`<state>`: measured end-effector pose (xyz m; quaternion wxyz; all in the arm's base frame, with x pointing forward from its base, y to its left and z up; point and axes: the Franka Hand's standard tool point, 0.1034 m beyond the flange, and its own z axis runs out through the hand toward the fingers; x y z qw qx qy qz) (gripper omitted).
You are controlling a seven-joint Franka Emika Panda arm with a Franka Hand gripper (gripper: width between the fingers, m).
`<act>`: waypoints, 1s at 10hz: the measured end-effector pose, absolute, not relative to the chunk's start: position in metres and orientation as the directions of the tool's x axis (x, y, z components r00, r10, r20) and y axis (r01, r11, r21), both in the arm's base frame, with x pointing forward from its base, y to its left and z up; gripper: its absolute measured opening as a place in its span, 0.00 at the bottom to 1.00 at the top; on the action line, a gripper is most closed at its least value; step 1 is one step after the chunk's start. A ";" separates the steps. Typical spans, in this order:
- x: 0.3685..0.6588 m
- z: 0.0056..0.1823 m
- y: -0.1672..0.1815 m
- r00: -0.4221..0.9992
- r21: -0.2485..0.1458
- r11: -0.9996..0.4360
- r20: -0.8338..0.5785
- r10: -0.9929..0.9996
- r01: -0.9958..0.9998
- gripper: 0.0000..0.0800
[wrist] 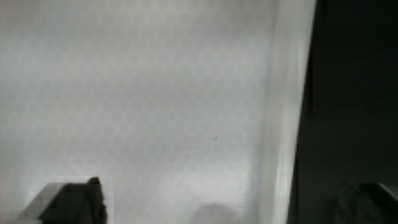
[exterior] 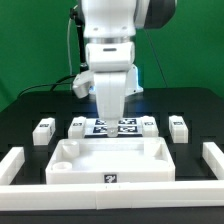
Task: Assemble desk
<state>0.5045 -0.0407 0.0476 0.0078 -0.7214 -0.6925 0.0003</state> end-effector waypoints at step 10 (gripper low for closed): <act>0.495 0.009 -0.036 0.105 0.001 -0.105 0.026 0.994 0.994 0.09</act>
Offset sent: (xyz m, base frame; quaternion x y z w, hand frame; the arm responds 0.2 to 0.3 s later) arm -0.0006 0.0093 -0.0183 -0.0491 0.0041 0.0239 0.9985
